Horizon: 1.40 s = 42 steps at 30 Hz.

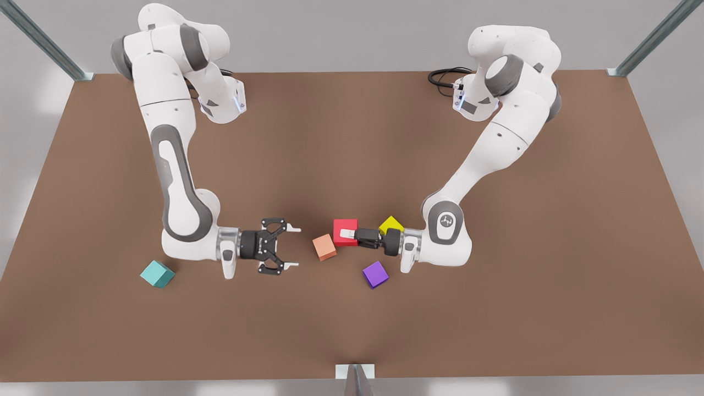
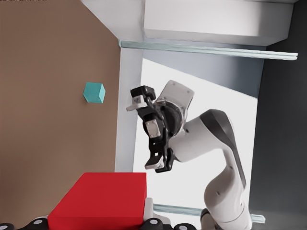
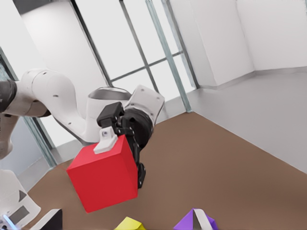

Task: Pick up red wooden cube and pass to hand red wooden cube and place in blue wooden cube

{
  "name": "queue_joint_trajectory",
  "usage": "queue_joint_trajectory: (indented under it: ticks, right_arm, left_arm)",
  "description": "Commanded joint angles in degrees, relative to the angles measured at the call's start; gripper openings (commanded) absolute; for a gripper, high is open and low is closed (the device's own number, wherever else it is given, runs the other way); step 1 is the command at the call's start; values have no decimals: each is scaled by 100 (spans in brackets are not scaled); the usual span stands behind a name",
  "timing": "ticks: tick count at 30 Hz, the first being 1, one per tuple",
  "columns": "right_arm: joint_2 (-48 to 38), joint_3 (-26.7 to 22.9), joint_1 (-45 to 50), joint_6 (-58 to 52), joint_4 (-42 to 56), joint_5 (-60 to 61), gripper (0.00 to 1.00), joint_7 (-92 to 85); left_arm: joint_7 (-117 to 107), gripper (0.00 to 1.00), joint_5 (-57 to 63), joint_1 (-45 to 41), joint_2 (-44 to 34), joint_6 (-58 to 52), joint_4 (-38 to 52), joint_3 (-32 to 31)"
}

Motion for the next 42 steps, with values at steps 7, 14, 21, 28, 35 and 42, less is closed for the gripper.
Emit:
queue_joint_trajectory:
  ticks: [7, 14, 21, 28, 35, 42]
  right_arm:
    - [-65, 27, 247, 179, -179, 419, 100, -2290]
    - [14, 54, 484, 451, -161, 639, 100, -2325]
    - [137, 54, 563, 618, -82, 736, 100, -2325]
    - [190, 62, 642, 689, -30, 815, 100, -2316]
    - [190, 62, 730, 689, -38, 823, 100, -2316]
    - [181, 62, 757, 680, -65, 832, 100, -2316]
  left_arm:
    - [410, 64, -22, -131, 386, 10, 558, -9]
    - [410, 64, -22, -131, 386, 2, 558, -9]
    - [401, 64, -22, -131, 386, -7, 549, -9]
    - [419, 64, -13, -131, 386, -25, 540, -9]
    - [419, 64, -4, -114, 386, -34, 523, -9]
    - [437, 64, -4, -122, 386, -25, 523, -9]
